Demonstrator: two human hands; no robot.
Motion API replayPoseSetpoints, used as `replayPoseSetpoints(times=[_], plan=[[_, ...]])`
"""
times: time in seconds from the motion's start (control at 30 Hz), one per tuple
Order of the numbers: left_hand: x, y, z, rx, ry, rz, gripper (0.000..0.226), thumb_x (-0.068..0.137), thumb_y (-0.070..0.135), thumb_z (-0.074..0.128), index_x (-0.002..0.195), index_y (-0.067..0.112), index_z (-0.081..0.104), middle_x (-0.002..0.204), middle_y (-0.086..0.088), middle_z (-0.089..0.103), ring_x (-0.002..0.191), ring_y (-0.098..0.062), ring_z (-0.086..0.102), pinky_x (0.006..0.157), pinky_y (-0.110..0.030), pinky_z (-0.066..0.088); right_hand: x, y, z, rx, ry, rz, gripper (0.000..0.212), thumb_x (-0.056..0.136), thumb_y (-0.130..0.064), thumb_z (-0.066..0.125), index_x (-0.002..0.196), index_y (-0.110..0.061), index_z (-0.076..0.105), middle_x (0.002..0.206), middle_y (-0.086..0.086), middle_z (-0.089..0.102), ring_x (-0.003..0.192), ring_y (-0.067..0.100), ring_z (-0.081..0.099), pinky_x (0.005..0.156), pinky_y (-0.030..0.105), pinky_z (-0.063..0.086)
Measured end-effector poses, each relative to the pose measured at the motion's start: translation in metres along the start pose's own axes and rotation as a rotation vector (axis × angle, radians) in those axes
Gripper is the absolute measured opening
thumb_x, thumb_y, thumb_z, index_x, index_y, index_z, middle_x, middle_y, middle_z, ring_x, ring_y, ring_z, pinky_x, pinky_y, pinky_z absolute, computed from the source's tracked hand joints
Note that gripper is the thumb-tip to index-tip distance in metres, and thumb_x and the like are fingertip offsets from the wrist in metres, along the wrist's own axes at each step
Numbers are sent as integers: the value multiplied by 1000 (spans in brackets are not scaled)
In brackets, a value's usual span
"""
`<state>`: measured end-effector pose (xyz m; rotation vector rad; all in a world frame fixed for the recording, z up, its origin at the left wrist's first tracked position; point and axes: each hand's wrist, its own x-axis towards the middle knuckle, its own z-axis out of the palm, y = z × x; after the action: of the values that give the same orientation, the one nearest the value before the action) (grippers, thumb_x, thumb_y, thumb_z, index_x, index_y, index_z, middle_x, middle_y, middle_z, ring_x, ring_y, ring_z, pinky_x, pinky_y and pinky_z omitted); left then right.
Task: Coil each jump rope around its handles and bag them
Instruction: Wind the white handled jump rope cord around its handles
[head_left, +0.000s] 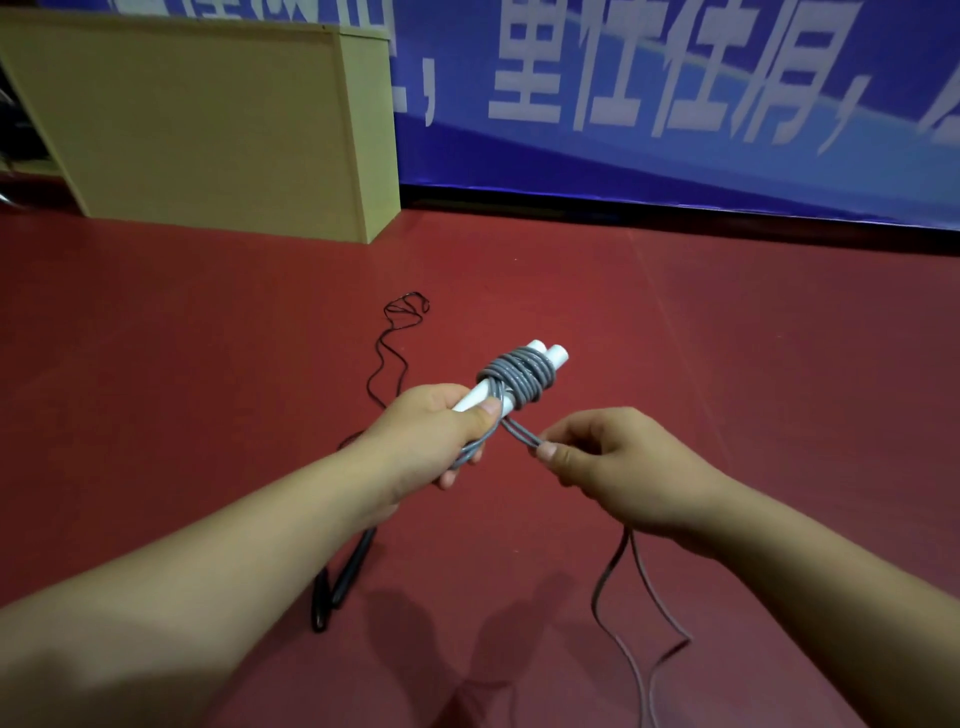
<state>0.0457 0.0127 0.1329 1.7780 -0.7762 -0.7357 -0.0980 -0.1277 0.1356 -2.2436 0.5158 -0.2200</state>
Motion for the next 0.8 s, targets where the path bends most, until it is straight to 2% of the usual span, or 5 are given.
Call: replayPoseSetpoints(times=[0.1, 0.2, 0.37, 0.57, 0.8], plan=[[2, -2, -1, 43, 41, 1, 23, 94, 29, 60, 74, 19, 63, 60, -2, 56, 41, -10, 41, 45, -23, 35, 0, -3, 0, -12, 35, 53, 22, 92, -33, 62, 84, -14, 72, 65, -3, 65, 50, -1, 48, 52, 16, 40], [5, -5, -1, 82, 73, 4, 21, 91, 30, 62, 77, 14, 65, 57, 0, 55, 45, -14, 42, 50, -26, 34, 0, -5, 0, -46, 43, 69, 30, 92, -36, 60, 82, -10, 72, 69, 7, 68, 52, 7, 49, 55, 24, 41], [6, -6, 2, 183, 135, 30, 20, 87, 34, 65, 79, 16, 66, 58, 2, 56, 51, -14, 45, 55, -26, 34, -1, -11, 3, -7, 28, 100, 36, 96, -36, 55, 77, -9, 71, 57, 0, 58, 49, 15, 50, 54, 30, 44], [12, -8, 2, 255, 245, 76, 20, 85, 37, 68, 79, 18, 68, 57, 4, 56, 52, -16, 45, 53, -27, 34, -4, -20, 5, 30, -1, 168, 50, 97, -49, 47, 67, -13, 63, 51, 3, 57, 43, 12, 52, 47, 20, 39], [14, -14, -3, 477, 353, 62, 21, 85, 42, 66, 76, 23, 64, 59, 5, 57, 59, -19, 54, 51, -27, 34, -4, -23, 5, 167, -114, 256, 40, 94, -35, 60, 94, 5, 63, 70, 8, 44, 62, 20, 42, 52, 29, 43]])
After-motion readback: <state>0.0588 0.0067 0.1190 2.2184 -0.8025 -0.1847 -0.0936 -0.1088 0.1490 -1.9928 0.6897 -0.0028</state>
